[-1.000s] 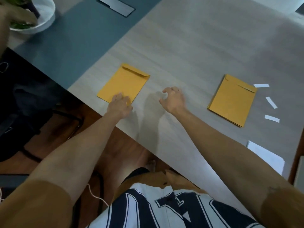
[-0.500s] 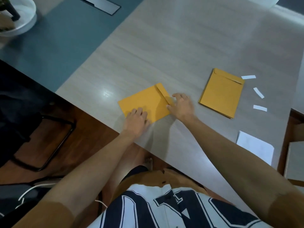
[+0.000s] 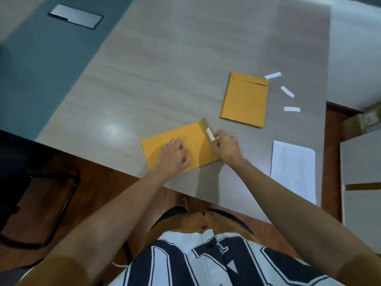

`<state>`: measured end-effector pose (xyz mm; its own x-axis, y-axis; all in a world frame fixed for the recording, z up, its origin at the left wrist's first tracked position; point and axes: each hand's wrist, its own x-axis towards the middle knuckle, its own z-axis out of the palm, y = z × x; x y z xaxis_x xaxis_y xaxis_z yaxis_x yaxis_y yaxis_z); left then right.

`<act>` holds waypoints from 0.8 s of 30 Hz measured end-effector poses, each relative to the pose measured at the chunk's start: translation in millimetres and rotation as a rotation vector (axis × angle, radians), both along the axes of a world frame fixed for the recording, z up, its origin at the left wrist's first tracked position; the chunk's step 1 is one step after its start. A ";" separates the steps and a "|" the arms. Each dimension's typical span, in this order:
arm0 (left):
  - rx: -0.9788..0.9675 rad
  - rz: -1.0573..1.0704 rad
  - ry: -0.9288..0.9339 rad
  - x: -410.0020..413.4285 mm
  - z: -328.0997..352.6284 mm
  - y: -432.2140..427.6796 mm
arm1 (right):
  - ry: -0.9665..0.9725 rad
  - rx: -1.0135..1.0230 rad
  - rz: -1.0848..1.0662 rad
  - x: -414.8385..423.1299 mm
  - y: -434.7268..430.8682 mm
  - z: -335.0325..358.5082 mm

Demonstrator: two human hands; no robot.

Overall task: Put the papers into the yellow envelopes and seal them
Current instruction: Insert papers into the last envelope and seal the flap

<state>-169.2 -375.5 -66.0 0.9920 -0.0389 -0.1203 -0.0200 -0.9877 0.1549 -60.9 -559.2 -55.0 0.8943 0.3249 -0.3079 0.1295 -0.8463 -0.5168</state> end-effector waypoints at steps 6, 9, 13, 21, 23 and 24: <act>-0.056 -0.071 0.004 27.7 4.0 -35.9 | 0.062 -0.051 -0.078 -13.3 -40.7 -2.6; -0.027 -0.087 0.077 40.4 5.8 -49.8 | 0.049 -0.066 -0.100 -17.0 -50.9 -4.7; -0.002 -0.089 0.124 56.1 3.7 -66.9 | 0.036 -0.084 -0.134 -19.1 -67.9 -5.2; 0.023 -0.127 0.179 71.3 2.3 -76.5 | 0.039 -0.122 -0.125 -19.4 -81.6 -7.2; 0.032 -0.131 0.190 73.6 2.3 -75.7 | 0.021 -0.121 -0.133 -19.7 -82.4 -7.4; 0.025 -0.134 0.187 75.0 3.3 -75.0 | 0.008 -0.114 -0.148 -19.5 -82.4 -7.0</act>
<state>-94.2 -450.6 -62.7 0.9383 -0.1639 -0.3045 -0.1248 -0.9817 0.1440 -80.4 -641.5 -62.0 0.9272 0.1524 -0.3422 -0.0045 -0.9089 -0.4170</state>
